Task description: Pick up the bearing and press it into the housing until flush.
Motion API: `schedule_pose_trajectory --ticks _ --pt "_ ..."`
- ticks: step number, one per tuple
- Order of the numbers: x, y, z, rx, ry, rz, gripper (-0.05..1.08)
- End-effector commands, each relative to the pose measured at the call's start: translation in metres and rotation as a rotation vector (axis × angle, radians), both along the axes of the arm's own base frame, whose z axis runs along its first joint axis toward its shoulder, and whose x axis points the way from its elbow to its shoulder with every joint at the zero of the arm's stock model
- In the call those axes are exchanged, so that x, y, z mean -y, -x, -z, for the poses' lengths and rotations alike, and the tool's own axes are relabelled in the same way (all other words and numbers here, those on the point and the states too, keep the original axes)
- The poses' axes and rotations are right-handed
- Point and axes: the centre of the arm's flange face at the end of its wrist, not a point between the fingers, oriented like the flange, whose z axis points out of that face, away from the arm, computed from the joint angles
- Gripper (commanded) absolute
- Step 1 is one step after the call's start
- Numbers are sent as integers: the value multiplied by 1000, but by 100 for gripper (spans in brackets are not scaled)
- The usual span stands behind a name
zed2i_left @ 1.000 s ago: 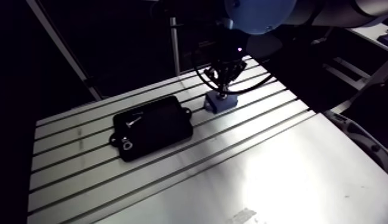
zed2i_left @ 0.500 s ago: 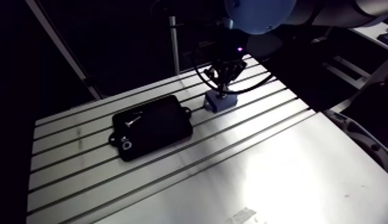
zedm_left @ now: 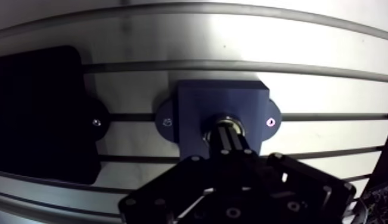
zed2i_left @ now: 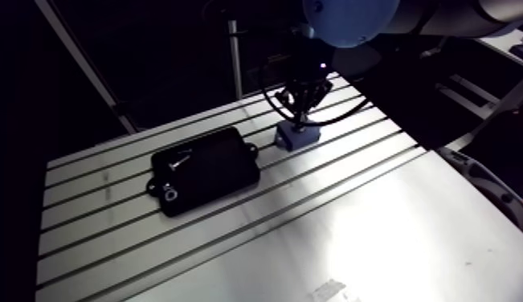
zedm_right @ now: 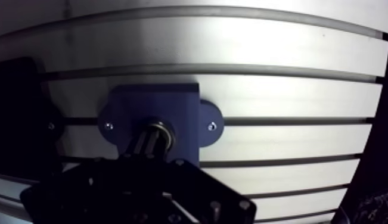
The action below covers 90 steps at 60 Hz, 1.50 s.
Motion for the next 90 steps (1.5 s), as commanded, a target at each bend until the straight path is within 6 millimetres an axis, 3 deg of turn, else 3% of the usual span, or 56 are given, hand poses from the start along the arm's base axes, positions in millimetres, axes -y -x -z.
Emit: schedule_pose_trajectory --ticks 1,90 --pt "0 -1 2 3 1 0 107" --pt "-1 -1 8 12 4 0 107"
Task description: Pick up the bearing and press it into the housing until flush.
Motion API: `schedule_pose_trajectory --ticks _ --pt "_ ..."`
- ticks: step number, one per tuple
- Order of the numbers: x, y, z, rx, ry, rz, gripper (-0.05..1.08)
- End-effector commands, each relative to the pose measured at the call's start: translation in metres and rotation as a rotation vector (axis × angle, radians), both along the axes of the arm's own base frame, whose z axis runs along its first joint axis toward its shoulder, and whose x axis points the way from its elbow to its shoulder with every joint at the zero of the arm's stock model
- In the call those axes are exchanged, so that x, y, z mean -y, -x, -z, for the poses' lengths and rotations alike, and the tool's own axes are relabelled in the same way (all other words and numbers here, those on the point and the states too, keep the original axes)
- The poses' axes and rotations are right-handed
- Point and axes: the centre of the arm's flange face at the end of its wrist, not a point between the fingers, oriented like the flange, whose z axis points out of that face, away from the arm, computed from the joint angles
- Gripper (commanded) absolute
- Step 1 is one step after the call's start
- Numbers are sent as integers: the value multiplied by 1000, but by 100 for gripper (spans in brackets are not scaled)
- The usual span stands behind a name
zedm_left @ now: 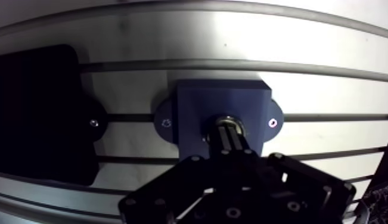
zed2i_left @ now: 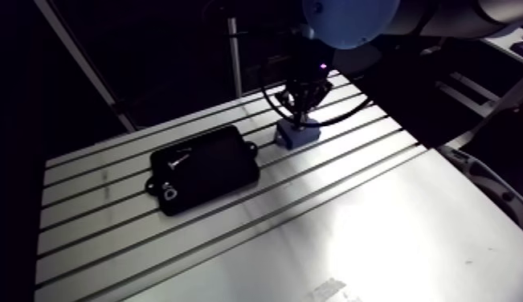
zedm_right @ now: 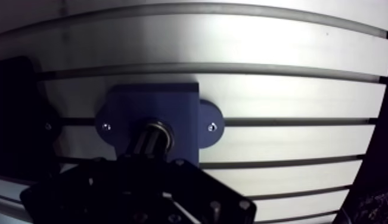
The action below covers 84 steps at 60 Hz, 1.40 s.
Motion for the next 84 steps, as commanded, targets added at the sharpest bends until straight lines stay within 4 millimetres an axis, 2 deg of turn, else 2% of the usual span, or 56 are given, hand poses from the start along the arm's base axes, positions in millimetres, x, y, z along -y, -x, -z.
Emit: schedule_pose_trajectory --ticks 1,84 --pt "0 0 2 4 2 0 107" --pt "1 -2 8 14 5 3 107"
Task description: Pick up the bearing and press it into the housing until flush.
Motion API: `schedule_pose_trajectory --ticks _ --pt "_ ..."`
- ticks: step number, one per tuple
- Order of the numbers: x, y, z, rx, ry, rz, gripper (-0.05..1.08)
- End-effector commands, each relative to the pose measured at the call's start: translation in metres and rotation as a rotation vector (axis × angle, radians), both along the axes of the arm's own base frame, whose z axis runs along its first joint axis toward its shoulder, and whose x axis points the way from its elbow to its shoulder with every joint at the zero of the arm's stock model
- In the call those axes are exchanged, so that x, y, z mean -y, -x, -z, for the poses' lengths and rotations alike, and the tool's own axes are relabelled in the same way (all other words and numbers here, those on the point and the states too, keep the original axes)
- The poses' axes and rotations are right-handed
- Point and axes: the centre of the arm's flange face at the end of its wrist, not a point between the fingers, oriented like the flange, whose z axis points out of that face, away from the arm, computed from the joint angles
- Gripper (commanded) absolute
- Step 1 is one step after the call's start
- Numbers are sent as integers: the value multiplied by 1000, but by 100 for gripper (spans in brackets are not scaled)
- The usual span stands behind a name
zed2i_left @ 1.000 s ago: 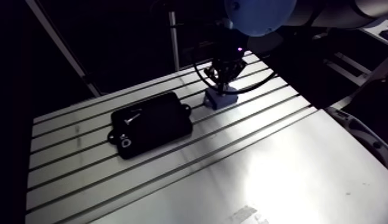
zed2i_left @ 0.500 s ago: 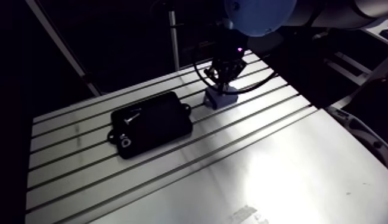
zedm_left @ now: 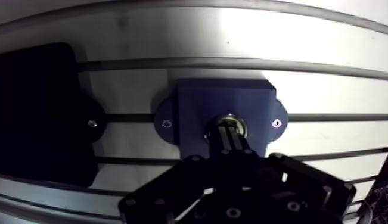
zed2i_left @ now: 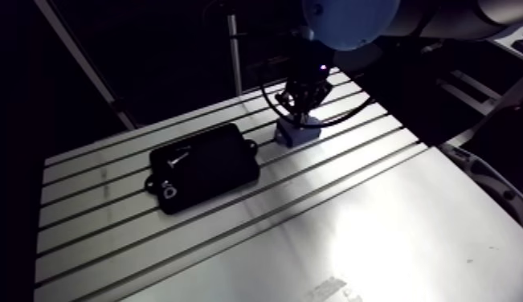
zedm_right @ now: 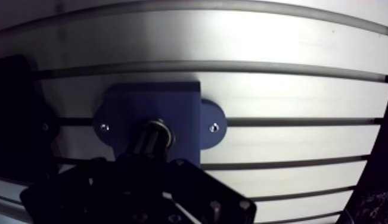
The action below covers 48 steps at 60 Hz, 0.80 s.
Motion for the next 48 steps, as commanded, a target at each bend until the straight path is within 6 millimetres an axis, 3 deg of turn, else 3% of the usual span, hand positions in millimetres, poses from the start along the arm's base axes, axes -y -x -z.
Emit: schedule_pose_trajectory --ticks 1,22,48 --pt "0 0 0 1 0 1 107" --pt "0 0 -6 -8 -6 -1 106" --pt "3 -3 -41 -61 -29 -2 104"
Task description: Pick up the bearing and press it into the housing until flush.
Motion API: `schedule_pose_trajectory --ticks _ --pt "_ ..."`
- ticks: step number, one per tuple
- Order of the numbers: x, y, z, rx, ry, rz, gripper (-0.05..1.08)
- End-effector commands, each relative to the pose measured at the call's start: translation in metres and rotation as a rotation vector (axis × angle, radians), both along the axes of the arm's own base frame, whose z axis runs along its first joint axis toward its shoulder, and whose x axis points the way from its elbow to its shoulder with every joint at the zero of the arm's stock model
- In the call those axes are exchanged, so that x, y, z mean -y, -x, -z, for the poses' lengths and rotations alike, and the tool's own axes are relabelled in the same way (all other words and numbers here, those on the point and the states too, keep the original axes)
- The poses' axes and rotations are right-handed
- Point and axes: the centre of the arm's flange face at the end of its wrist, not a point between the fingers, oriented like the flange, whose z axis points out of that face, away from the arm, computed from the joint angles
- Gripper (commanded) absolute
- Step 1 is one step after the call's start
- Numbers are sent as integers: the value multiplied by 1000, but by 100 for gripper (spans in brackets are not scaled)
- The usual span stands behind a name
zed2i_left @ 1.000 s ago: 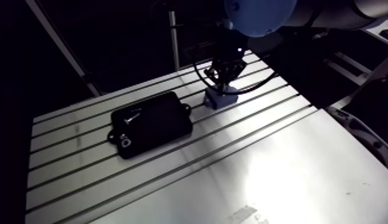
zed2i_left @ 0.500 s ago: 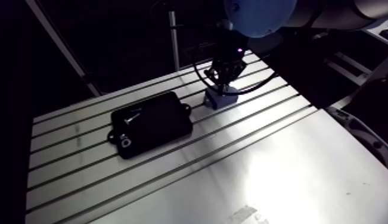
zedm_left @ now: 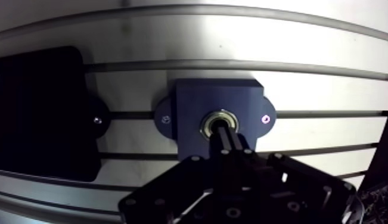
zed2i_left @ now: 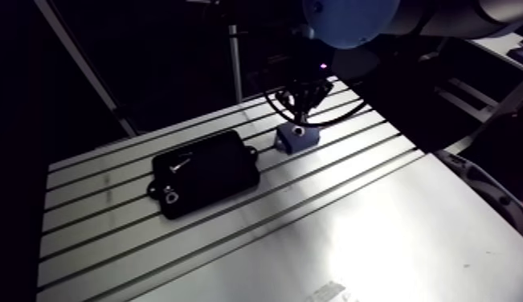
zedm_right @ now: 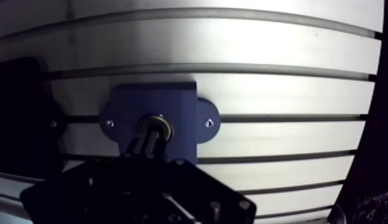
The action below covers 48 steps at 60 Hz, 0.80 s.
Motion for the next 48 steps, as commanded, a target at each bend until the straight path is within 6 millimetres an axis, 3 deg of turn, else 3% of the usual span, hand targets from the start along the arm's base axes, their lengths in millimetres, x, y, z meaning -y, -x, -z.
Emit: schedule_pose_trajectory --ticks 1,4,5,6,7,8,9,14,17,20,22,27,35,43,48 --pt "3 -4 -22 -27 -11 -1 102" --pt "3 -5 -25 -27 -11 -1 94" --pt "4 -7 -30 -23 -12 -1 75" --pt "4 -7 -30 -23 -12 -1 75" --pt "4 -10 -34 -4 -13 -2 38" --pt "4 -10 -34 -4 -13 -2 38" --pt "6 -15 -39 31 -9 -4 4" --pt "12 -25 -57 77 -7 -9 0" --pt "14 -26 -82 62 -15 -10 0" --pt "16 -26 -93 50 -21 -6 0" --pt "22 -28 -119 40 -22 -5 0" --pt "29 -32 -139 58 -6 4 0" --pt "58 -33 -164 97 14 10 0" --pt "101 -33 -206 44 -13 -25 0" --pt "107 -35 -219 21 -20 -20 0"
